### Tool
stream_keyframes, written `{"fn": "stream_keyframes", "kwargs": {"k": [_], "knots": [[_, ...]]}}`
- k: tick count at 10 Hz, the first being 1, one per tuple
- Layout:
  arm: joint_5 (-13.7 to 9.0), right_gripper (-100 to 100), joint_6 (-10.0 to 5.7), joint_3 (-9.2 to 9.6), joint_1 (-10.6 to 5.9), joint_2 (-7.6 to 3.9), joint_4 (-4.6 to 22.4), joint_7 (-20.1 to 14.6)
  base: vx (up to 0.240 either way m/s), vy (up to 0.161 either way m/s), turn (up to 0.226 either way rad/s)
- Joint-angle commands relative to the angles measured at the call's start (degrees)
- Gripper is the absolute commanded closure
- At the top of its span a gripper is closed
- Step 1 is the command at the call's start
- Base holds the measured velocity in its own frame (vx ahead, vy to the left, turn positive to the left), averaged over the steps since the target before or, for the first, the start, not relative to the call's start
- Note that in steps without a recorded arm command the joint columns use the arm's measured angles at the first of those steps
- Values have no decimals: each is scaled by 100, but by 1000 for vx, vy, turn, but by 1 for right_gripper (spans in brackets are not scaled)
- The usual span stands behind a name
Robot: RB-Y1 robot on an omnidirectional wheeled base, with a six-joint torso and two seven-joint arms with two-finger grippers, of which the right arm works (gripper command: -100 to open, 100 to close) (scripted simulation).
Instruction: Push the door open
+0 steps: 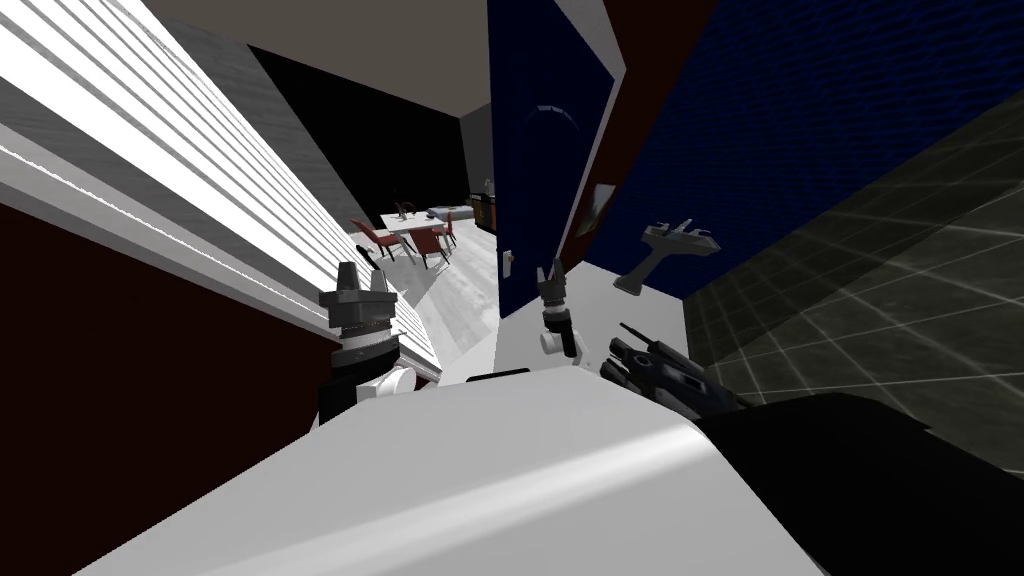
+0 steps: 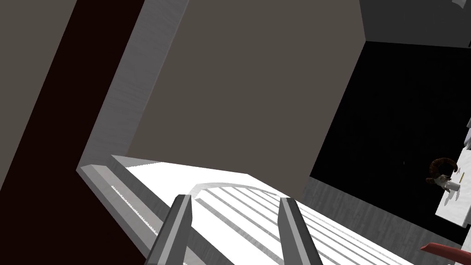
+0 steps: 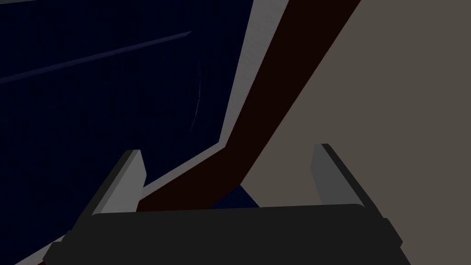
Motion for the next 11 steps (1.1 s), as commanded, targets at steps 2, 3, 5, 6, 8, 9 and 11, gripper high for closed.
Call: {"fn": "stream_keyframes", "kwargs": {"k": [2,3,5,6,8,9,11], "knots": [[95,-100,9,48,-245,-44,394,-130,30,-56,35],[155,-100,14,74,-409,-85,598,-220,57,-95,75],[216,-100,19,100,-575,-126,967,-311,41,-61,31],[277,-100,24,127,-742,-167,1189,-402,76,-88,67],[340,-100,30,153,-912,-208,1511,-496,54,-65,33],[340,-100,30,153,-912,-208,1667,-496,27,-47,32],[403,-100,35,180,-1084,-249,1976,-590,37,-48,35]]}}
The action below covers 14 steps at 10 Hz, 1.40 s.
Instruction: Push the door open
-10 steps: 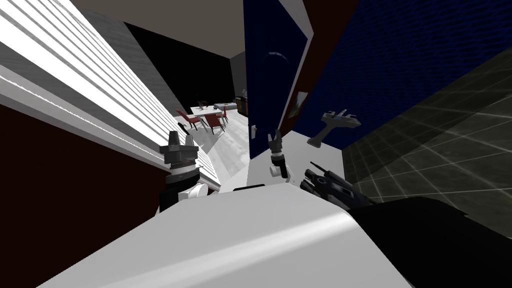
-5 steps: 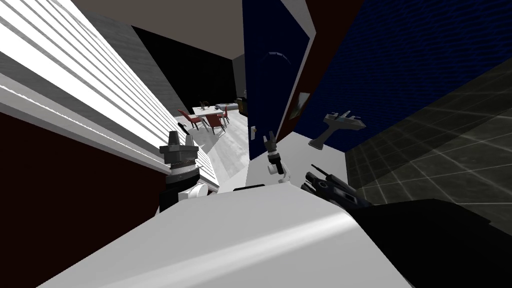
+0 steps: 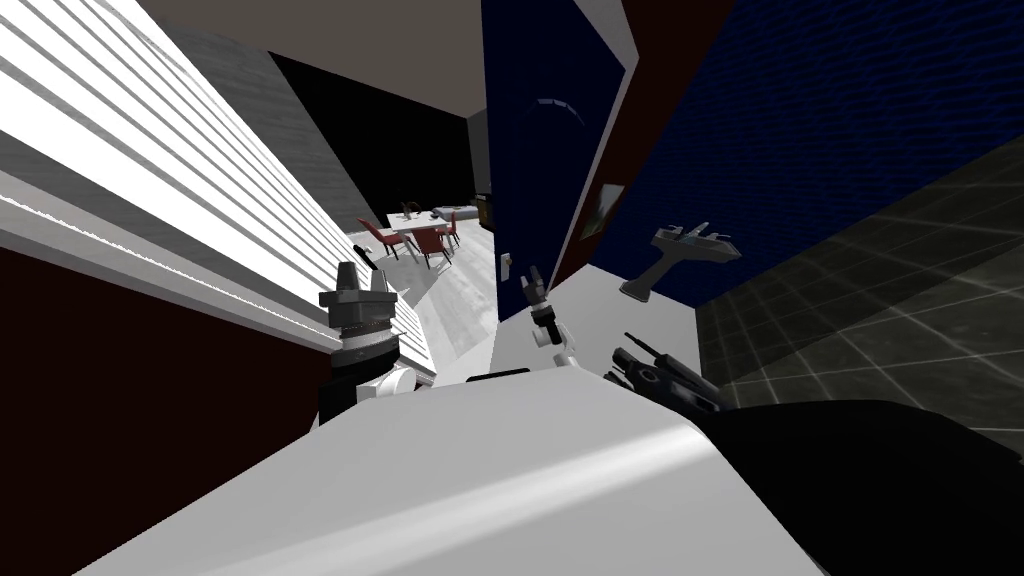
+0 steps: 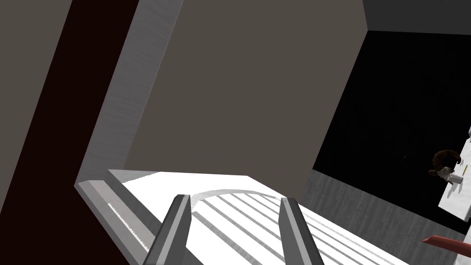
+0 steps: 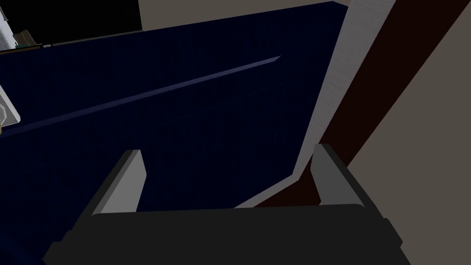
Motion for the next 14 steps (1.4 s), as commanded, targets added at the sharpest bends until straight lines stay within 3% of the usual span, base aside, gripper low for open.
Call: {"fn": "stream_keyframes", "kwargs": {"k": [1,2,4,5,6,7,8,9,10,11,13,14], "knots": [[62,-100,-24,17,-196,-69,286,-126,34,-52,35],[62,-100,-24,17,-196,-69,428,-126,35,-46,31],[188,-100,-14,71,-539,-148,911,-314,52,-67,60],[188,-100,-14,71,-539,-148,1046,-314,46,-80,29],[250,-100,-8,98,-710,-187,1291,-408,37,-67,40],[250,-100,-8,98,-710,-187,1354,-408,28,-52,25],[311,-100,-3,124,-877,-224,1578,-499,37,-60,39],[311,-100,-3,124,-877,-224,1654,-499,33,-50,32],[372,-100,2,150,-1043,-261,1853,-590,26,-71,45],[372,-100,2,150,-1043,-261,1954,-590,27,-57,28],[490,-100,12,200,-1364,-331,2399,-767,47,-68,53],[490,-100,12,200,-1364,-331,2532,-767,47,-66,28]]}}
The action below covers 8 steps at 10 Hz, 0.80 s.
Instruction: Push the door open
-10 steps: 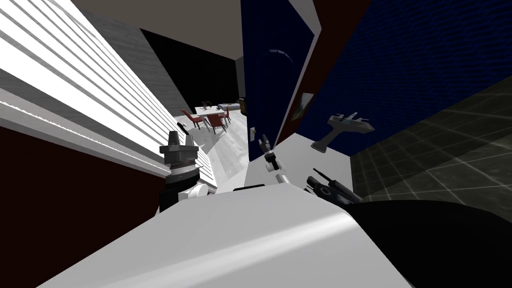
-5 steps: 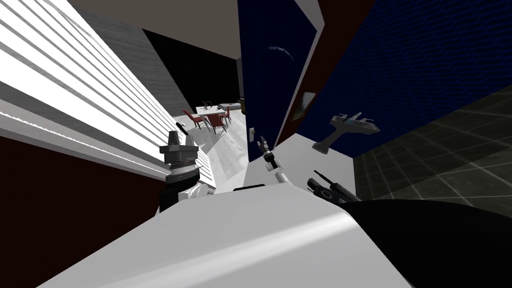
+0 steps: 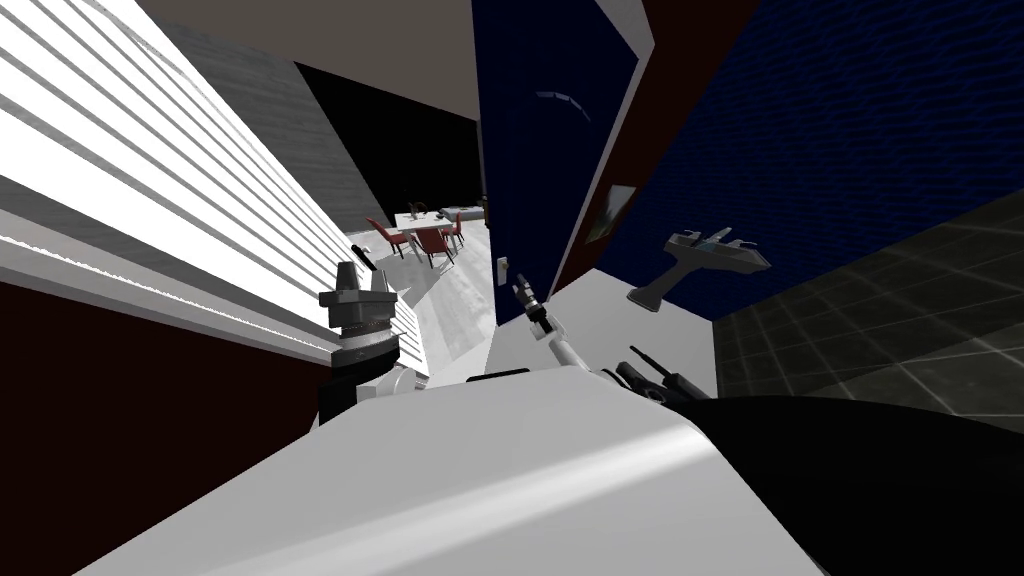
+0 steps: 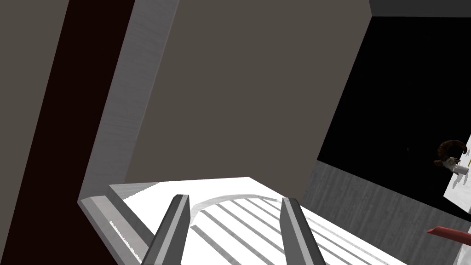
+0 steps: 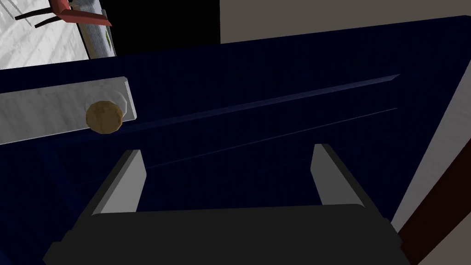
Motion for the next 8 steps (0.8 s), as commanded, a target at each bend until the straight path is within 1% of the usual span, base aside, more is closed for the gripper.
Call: {"fn": "stream_keyframes", "kwargs": {"k": [1,2,3,4,5,6,7,8], "knots": [[73,-100,27,38,-158,-31,286,-98,48,-65,41],[129,-100,32,62,-310,-64,483,-182,59,-92,64],[129,-100,32,62,-310,-64,588,-182,36,-70,25],[181,-100,36,84,-452,-94,761,-259,22,-59,35],[181,-100,36,84,-452,-94,870,-259,17,-44,19],[233,-100,41,106,-593,-125,1033,-337,16,-54,35],[233,-100,41,106,-593,-125,1125,-337,24,-51,23],[282,-100,45,127,-728,-153,1342,-411,36,-60,26]]}}
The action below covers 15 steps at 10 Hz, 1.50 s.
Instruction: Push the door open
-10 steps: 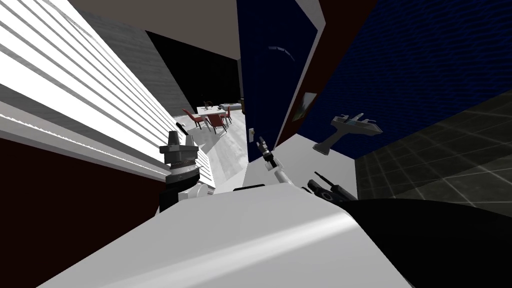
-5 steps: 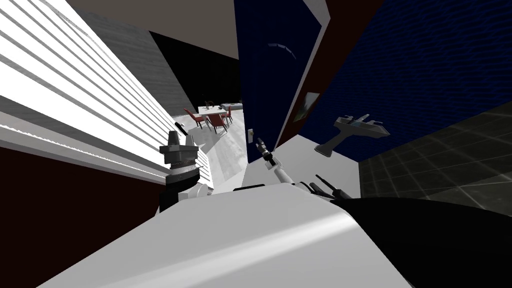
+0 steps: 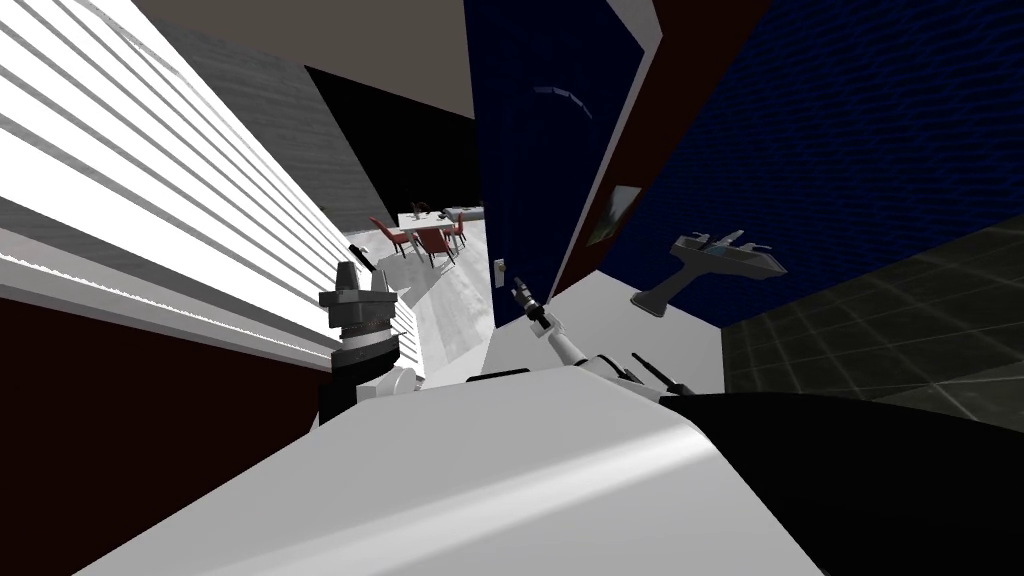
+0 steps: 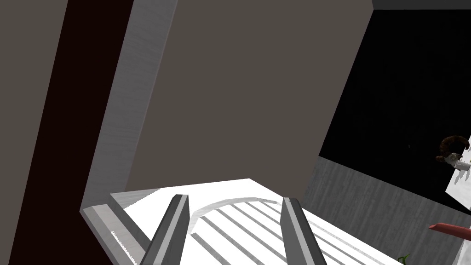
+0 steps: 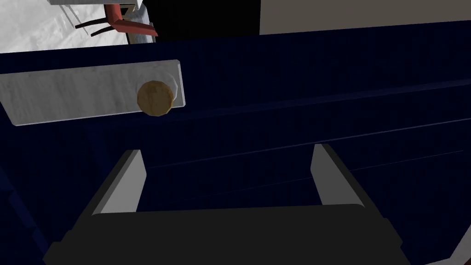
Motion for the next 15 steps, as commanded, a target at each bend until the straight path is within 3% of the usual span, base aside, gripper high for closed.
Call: {"fn": "stream_keyframes", "kwargs": {"k": [1,4,8,12,13,15], "knots": [[70,-100,4,30,-180,-42,286,-109,36,-88,61],[114,-100,8,50,-302,-67,579,-176,28,-47,22],[255,-100,19,110,-686,-146,1271,-386,24,-68,37],[345,-100,27,149,-932,-196,1714,-521,24,-60,26],[335,-100,61,155,-871,-202,1579,-519,9,-21,6],[322,-100,77,125,-878,-181,1602,-483,131,44,29]]}}
